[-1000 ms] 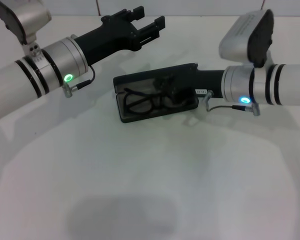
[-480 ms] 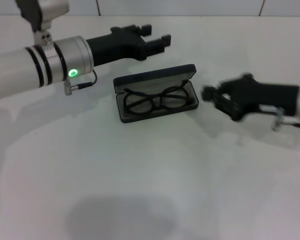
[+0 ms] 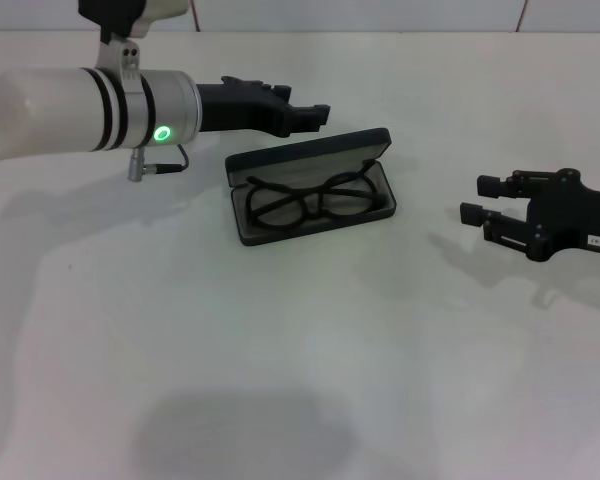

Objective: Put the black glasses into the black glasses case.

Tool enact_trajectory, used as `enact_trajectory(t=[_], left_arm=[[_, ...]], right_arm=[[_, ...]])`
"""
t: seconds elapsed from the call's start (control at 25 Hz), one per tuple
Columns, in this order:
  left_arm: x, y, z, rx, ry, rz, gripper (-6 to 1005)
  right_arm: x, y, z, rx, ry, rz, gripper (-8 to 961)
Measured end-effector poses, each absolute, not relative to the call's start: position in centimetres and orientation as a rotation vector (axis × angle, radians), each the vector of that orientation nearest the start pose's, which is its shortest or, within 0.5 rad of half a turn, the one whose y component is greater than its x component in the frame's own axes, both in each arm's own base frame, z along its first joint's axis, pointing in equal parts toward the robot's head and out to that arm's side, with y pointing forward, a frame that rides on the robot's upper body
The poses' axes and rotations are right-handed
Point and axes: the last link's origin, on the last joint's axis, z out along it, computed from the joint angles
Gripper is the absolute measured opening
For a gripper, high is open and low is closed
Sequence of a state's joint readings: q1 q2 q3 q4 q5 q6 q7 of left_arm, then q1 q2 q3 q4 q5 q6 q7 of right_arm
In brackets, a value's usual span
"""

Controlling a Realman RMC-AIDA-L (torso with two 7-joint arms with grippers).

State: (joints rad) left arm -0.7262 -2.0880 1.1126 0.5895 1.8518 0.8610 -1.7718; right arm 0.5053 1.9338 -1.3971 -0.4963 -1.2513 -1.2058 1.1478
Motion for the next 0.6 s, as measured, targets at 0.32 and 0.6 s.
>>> enact_trajectory(t=[0.32, 0.6], left_arm=[[-21.6, 41.3, -5.9, -2.514, -0.854, -0.347, 665], [-22.6, 39.7, -6.9, -2.577, -0.848, -0.292, 665]], right_arm=[[26.2, 35.1, -2.1, -2.654, 0.392, 0.634, 405], [26.2, 35.1, -2.1, -2.653, 0.390, 0.631, 403]])
